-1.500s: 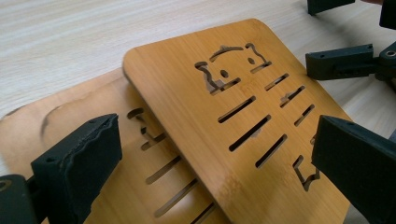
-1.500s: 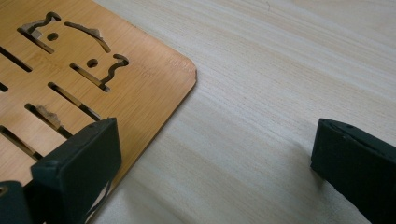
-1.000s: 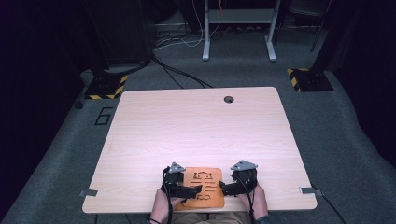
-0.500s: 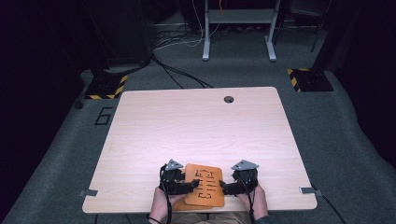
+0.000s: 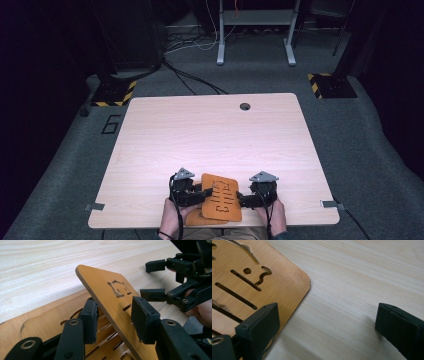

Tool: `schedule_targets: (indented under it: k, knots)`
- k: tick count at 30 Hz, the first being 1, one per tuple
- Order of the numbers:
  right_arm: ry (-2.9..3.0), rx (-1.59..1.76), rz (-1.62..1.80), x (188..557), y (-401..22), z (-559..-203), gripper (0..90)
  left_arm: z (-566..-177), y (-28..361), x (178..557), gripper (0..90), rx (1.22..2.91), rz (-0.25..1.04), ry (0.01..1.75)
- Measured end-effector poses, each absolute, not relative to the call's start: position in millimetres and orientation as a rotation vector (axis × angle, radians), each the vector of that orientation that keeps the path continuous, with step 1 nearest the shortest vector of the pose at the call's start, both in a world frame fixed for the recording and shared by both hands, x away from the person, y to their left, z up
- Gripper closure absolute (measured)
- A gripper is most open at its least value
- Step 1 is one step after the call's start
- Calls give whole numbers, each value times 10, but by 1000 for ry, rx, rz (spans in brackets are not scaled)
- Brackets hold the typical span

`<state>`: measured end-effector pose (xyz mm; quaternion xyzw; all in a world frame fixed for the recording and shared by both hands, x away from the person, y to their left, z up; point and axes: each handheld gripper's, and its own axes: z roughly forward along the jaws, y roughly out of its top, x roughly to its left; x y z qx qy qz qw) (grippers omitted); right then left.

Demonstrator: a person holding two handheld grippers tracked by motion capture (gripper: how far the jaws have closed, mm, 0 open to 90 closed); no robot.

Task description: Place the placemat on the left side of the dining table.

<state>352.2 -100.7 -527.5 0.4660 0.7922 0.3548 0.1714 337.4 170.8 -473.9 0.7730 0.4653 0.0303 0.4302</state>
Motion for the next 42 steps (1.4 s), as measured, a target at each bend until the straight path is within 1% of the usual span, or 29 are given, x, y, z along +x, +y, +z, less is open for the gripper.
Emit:
schedule_targets:
  k: [10,13,20,23,35,39,42]
  knots:
    - [2240,1325,999,3521,-1014,-5275,46,-4718,1637,3397,623,1905,13,1149]
    - [2229,1332,999,3513,-1011,-5273,45,-4717,1625,3406,653,1887,-19,1138]
    - [2175,1342,1013,3480,-1056,-5258,3,-4733,1529,3408,690,1868,-40,1118]
    - [2164,1361,1023,3465,-1103,-5249,0,-4722,1481,3424,711,1862,-54,1109]
    - [2027,1446,1064,3459,-1580,-5226,0,-4576,1352,3521,805,1827,-106,1063]
    - [2015,1469,1076,3520,-1703,-5233,0,-4508,1315,3541,840,1809,-168,1026]
    - [2012,1472,1031,3580,-1767,-5231,0,-4467,1297,3542,859,1804,-181,1012]
